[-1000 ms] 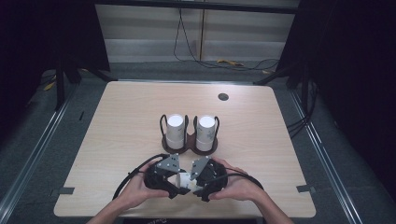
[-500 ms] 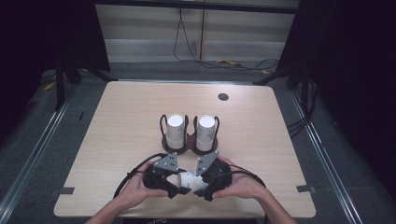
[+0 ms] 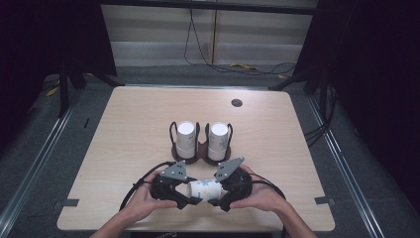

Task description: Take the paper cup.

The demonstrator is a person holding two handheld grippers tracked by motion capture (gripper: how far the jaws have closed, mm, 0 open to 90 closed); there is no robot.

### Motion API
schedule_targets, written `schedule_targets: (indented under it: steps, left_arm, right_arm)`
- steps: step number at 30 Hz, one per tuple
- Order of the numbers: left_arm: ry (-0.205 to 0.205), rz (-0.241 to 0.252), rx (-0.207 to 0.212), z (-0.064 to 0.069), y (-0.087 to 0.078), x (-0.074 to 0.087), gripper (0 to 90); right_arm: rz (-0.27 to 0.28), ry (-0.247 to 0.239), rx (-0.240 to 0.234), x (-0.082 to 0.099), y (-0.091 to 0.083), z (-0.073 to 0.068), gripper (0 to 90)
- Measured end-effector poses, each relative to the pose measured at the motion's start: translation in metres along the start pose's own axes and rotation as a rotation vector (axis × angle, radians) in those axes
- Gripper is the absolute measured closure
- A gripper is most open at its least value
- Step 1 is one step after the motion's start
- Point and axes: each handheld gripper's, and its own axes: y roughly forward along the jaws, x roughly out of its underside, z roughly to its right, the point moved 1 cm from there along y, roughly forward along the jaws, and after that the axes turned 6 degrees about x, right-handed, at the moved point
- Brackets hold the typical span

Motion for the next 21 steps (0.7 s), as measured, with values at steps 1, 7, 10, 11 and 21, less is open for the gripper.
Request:
schedule_targets:
  steps: [1, 7, 10, 11, 21]
  left_arm:
    - [0.000, 0.000, 0.000, 0.000, 0.000, 0.000, 35.9]
    - [-0.017, 0.050, -0.017, -0.004, -0.008, -0.001, 35.9]
    - [-0.023, 0.073, -0.022, -0.004, -0.011, -0.001, 35.8]
    - [-0.025, 0.080, -0.022, -0.005, -0.011, -0.001, 35.8]
    - [-0.037, 0.134, -0.015, -0.006, -0.013, -0.002, 35.8]
  right_arm:
    - [0.000, 0.000, 0.000, 0.000, 0.000, 0.000, 15.5]
    - [0.052, 0.046, 0.017, 0.004, -0.006, 0.005, 14.6]
    - [0.079, 0.077, 0.021, 0.006, -0.008, 0.008, 14.2]
    - [0.090, 0.082, 0.021, 0.007, -0.009, 0.009, 14.2]
    - [0.182, 0.157, 0.022, 0.011, -0.017, 0.016, 14.1]
